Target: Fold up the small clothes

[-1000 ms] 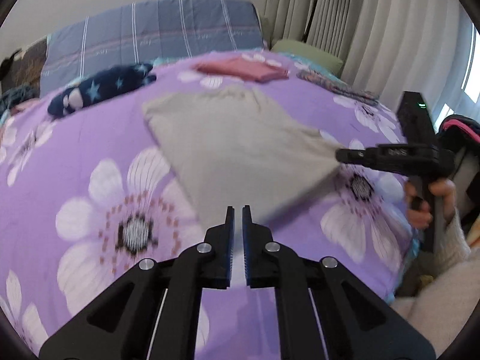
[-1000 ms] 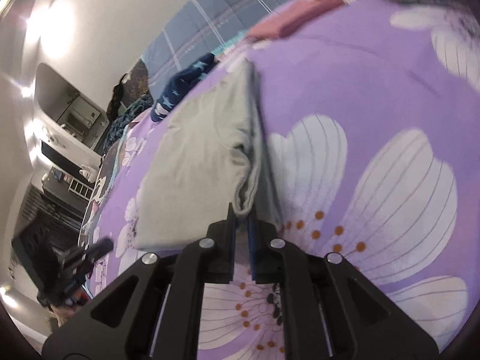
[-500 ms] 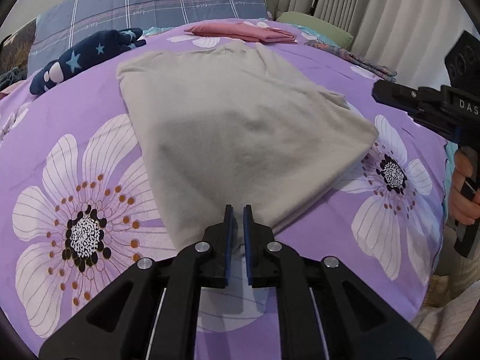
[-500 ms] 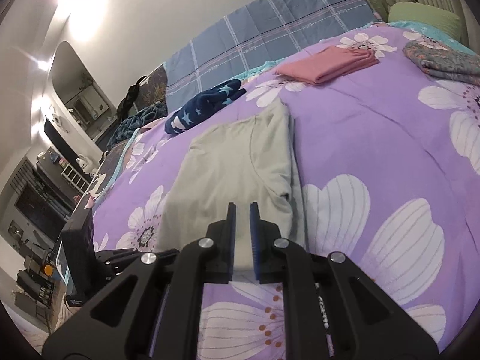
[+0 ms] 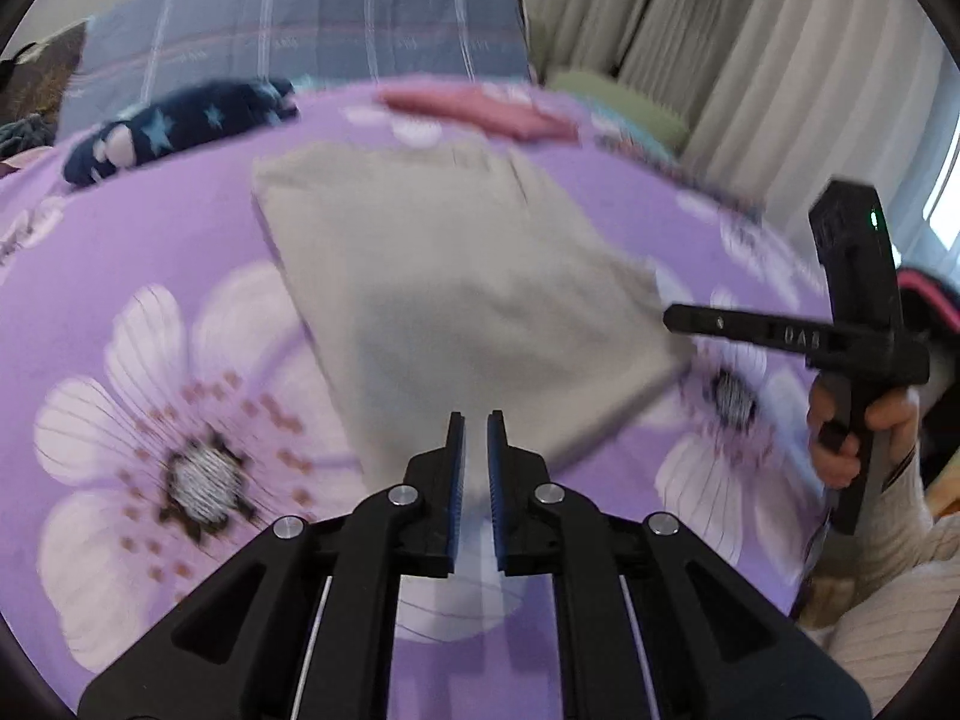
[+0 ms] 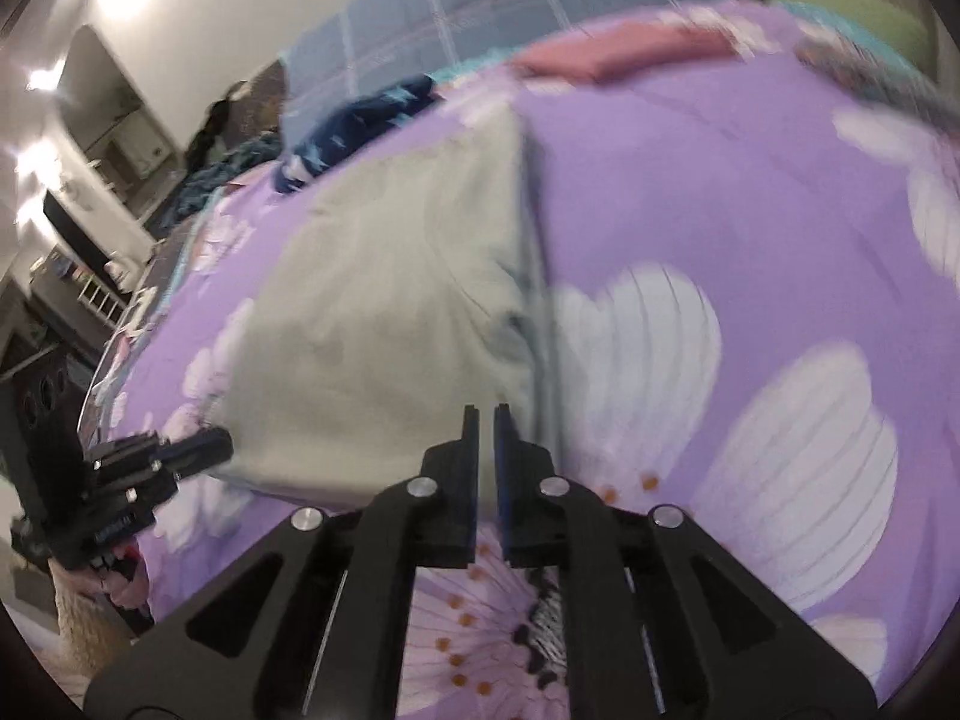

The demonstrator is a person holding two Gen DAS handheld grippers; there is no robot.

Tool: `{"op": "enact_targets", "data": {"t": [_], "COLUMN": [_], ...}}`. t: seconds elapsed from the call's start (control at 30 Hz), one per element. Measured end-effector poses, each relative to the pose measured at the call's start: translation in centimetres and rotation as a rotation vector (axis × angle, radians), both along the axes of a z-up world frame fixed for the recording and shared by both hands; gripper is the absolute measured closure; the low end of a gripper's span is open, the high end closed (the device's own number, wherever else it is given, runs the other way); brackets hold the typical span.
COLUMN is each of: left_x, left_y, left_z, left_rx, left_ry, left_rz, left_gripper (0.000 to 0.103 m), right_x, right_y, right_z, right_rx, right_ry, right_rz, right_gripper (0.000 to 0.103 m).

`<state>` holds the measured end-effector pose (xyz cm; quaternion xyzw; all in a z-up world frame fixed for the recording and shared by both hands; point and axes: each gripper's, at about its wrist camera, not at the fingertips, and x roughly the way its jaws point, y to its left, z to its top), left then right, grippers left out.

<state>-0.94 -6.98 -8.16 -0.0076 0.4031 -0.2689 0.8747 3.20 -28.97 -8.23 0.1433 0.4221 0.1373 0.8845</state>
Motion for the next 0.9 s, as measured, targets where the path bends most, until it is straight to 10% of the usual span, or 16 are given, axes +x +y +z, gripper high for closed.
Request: {"op": "enact_targets", "data": {"t": [0.23, 0.4, 0.57, 0.9], "left_x": [3.8, 4.0, 4.2, 6.0], "left_y": [-0.1, -0.1, 1.3, 0.3], "left_z": [-1.0, -3.4, -1.7, -3.7], "left_rx": [0.034, 0.062, -0.047, -0.104], "left_ry": [0.002, 0.031, 0.032, 0.056], "left_rz": [0.077, 0.078, 0.055, 0.018], "left_gripper": [0.095, 0.095, 0.094, 0.091], "right_x": [4.8, 8.1, 10.2, 21.0], "right_y": [2.5, 2.5, 4.1, 18.3], "right_z": [2.0, -1.8, 3.6, 4.5], "right_rx": [-0.093, -0.159, -0.192, -0.287], "right_ry": [-0.057, 0.096, -0.019, 0.049], "right_rz": [0.049, 0.048, 0.106, 0.47], "right_gripper": [0.093, 0.087, 0.082, 0.067]}}
